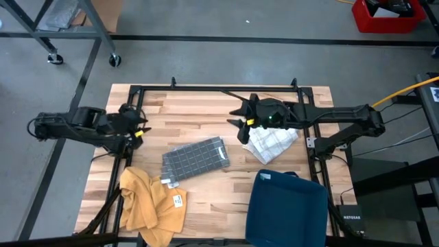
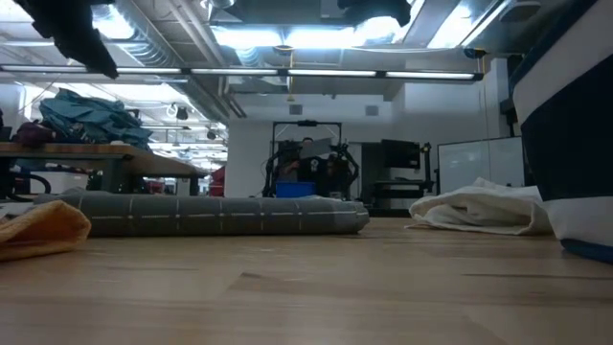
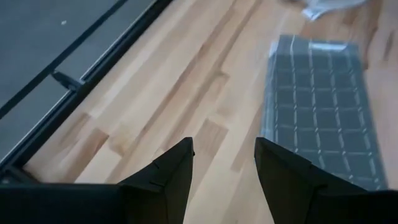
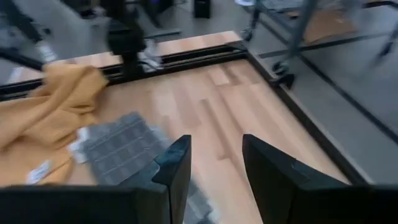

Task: Fold towel
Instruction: Stack the gray kitchen towel onto the white kitchen towel

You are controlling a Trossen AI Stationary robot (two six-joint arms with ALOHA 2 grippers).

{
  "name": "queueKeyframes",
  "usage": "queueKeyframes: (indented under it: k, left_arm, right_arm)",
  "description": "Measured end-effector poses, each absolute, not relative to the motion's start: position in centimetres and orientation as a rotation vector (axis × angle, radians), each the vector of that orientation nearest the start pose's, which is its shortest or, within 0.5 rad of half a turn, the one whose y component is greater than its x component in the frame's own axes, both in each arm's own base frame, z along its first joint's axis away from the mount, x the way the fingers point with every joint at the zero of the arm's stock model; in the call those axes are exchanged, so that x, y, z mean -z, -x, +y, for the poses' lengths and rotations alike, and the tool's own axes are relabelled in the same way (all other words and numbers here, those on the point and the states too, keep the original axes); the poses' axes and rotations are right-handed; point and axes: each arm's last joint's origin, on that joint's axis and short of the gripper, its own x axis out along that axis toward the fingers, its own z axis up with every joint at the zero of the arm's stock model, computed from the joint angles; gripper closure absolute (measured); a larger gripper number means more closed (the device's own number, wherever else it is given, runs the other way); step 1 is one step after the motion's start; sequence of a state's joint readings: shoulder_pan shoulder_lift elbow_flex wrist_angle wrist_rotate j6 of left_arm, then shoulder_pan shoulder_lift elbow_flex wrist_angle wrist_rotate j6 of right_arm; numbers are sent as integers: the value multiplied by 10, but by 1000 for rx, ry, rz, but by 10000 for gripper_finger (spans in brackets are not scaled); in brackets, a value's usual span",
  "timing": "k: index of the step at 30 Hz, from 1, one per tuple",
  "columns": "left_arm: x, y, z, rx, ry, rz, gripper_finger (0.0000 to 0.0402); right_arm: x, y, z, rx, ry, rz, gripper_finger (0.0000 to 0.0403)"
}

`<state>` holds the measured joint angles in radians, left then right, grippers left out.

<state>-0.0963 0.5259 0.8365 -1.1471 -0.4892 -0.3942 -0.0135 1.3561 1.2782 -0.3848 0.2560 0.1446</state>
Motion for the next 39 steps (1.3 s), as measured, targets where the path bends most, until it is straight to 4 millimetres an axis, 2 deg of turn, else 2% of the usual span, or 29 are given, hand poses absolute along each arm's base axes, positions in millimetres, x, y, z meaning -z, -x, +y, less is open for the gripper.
queueKeyframes:
  k: [4, 8, 16, 20, 25, 35, 39]
  left_arm:
    - [-292, -63, 8, -511, 170, 626, 237]
    - [-282, -65, 7, -520, 236, 572, 238]
    - [-263, -74, 6, -542, 267, 602, 238]
    - [-263, -75, 6, -544, 269, 603, 238]
    - [-265, -77, 6, -533, 264, 579, 238]
    - [-266, -78, 6, -538, 267, 566, 237]
    - [-266, -78, 8, -614, 294, 531, 238]
  right_arm:
    - [-359, -299, -12, 320, -78, 442, 256]
    - [-359, -299, -12, 313, -49, 446, 256]
    - [-359, -298, -24, 336, -21, 453, 256]
    - [-359, -297, -35, 370, -35, 452, 256]
    - [-358, -297, -43, 312, -94, 452, 256]
    - [-358, -297, -44, 304, -122, 449, 256]
    - [-358, -300, -44, 321, -201, 416, 256]
